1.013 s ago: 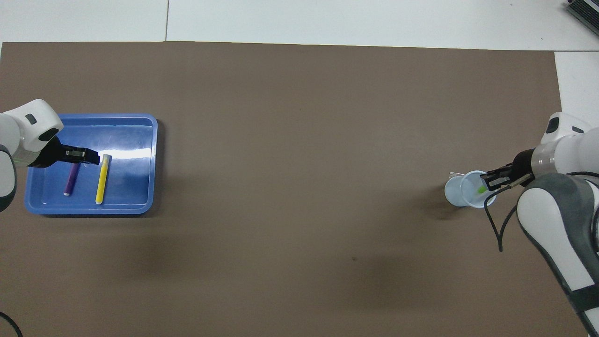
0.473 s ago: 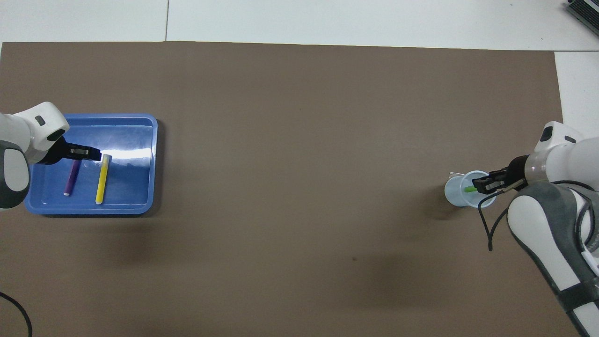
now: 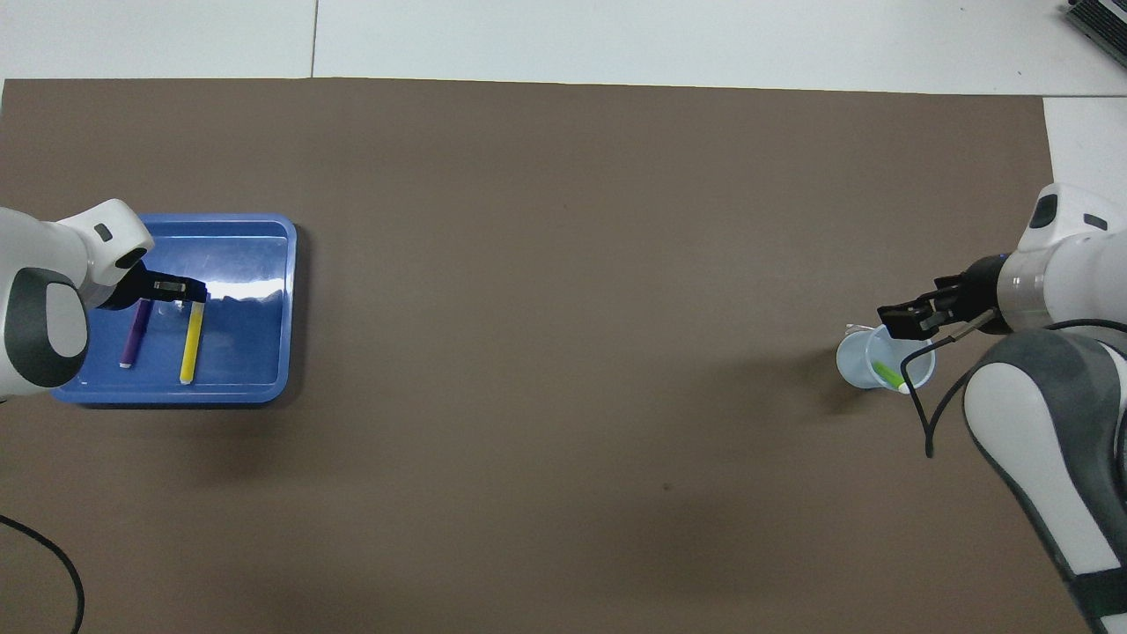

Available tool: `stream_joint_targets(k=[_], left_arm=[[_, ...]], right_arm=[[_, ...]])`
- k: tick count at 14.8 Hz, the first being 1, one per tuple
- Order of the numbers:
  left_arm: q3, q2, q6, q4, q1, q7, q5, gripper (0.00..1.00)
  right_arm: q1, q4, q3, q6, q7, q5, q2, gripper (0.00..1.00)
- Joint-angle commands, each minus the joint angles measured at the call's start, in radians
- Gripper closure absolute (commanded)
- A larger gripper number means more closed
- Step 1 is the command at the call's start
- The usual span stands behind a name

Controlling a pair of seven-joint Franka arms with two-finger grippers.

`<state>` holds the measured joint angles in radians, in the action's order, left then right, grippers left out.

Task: Transfer and insert pens with both arms
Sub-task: 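Grasp the yellow pen with the left gripper while the right gripper returns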

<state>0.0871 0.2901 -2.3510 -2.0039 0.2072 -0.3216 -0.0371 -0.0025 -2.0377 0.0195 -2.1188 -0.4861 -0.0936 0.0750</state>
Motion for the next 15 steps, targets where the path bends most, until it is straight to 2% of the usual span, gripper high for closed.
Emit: stream_joint_targets(k=[1, 5, 9, 12, 13, 15], left_arm=[[0.006, -0.014, -0.045, -0.053, 0.011, -0.008, 0.020, 0.40], [0.005, -0.025, -0.050, -0.096, 0.011, -0.008, 0.020, 0.42], [0.002, -0.028, 0.001, -0.090, 0.017, -0.005, 0.020, 0.59], [0.000, -0.029, 0.004, -0.091, 0.018, -0.004, 0.020, 0.59], [0.002, -0.029, 0.006, -0.091, 0.017, -0.002, 0.020, 0.63], [0.000, -0.031, 0.006, -0.095, 0.018, 0.003, 0.019, 0.81]], right_arm=[[0.070, 0.036, 0.005, 0.017, 0.114, -0.075, 0.002, 0.00], [0.147, 0.037, 0.007, -0.013, 0.343, -0.214, 0.000, 0.00], [0.251, 0.036, 0.007, -0.122, 0.637, -0.265, -0.007, 0.00], [0.334, 0.031, 0.007, -0.199, 0.822, -0.328, -0.032, 0.00], [0.360, 0.028, 0.007, -0.232, 0.871, -0.356, -0.040, 0.00], [0.394, 0.027, 0.007, -0.277, 0.960, -0.367, -0.052, 0.00]])
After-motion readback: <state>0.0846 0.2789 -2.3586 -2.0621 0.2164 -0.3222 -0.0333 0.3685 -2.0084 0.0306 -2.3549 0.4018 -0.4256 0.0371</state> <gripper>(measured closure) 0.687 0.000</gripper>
